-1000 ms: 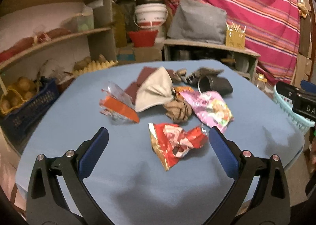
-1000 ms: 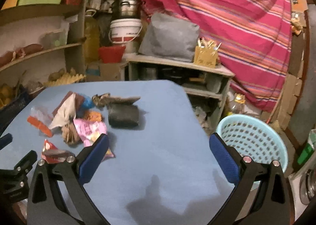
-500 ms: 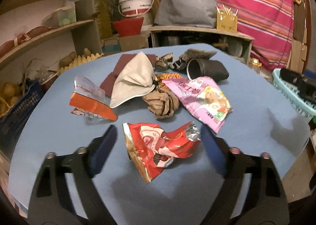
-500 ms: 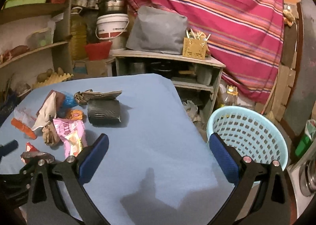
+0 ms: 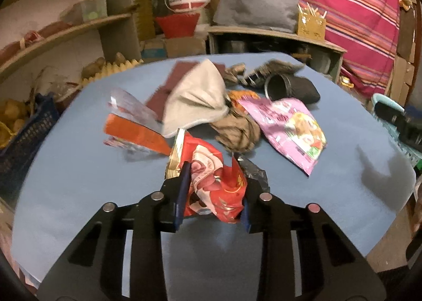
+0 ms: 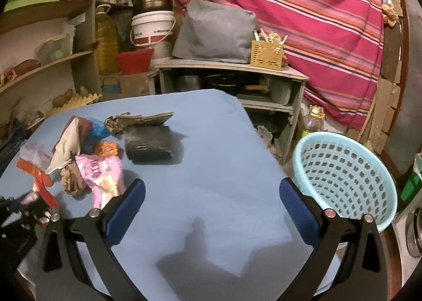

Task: Collect trash
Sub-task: 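Reach the left tool to the red snack wrapper and close on it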

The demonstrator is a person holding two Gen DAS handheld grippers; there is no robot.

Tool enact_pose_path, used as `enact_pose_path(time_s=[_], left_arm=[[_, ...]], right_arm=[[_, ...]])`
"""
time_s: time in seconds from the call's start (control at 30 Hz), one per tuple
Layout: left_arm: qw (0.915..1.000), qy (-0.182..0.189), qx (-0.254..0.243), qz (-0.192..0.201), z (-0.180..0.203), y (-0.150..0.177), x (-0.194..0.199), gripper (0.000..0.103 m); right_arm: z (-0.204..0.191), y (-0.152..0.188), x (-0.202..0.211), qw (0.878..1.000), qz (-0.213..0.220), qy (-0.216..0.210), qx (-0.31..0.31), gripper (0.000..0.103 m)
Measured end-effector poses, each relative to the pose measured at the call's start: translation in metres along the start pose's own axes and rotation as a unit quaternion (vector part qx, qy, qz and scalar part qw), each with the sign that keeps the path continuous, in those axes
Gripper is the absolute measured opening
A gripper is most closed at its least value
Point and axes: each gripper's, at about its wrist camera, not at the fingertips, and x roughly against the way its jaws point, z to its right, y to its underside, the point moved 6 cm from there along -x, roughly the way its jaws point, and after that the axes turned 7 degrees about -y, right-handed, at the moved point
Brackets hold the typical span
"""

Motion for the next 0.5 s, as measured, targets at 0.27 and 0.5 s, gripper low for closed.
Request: enact_pose_path(time_s=[0.27, 0.5], left_arm=[[0.9987, -0.019, 0.01, 0.047, -0.031, -0.033, 0.027, 0.031], [0.9979, -0.032, 0.026, 0.05, -0.052, -0.052, 0.019, 0.031]], right_arm=[[-0.038, 0.004, -0.014, 1.0, -0.01, -0.017, 0.019, 0.099], [-0.075, 0.011, -0.034, 0.998, -0.034, -0.036, 0.036, 0.099]])
